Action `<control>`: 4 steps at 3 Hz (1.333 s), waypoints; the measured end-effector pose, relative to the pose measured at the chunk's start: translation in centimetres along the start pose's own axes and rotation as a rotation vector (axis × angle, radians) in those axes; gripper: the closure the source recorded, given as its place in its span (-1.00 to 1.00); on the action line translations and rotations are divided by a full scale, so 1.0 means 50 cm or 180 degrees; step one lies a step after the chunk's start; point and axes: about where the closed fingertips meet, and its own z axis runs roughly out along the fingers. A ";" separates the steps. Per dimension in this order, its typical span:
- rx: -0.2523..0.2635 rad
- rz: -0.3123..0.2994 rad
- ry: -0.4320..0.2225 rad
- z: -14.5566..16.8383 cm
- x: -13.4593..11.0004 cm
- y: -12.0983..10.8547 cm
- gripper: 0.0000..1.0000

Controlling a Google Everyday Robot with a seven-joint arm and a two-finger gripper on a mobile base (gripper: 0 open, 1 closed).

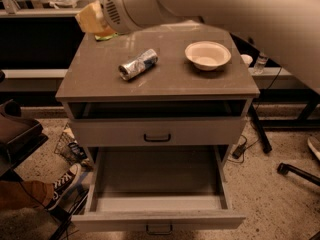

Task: Place orange into middle drawer

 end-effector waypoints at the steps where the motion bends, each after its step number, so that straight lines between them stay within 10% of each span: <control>1: -0.0031 0.0196 -0.0090 -0.012 0.105 0.046 1.00; 2: 0.0035 0.0506 0.0085 -0.038 0.247 0.041 1.00; 3: 0.0036 0.0506 0.0085 -0.038 0.247 0.041 1.00; 4: -0.0004 0.0853 0.0079 -0.009 0.349 0.021 1.00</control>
Offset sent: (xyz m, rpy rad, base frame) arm -0.0366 -0.0099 -0.0577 0.0640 0.0416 -0.0196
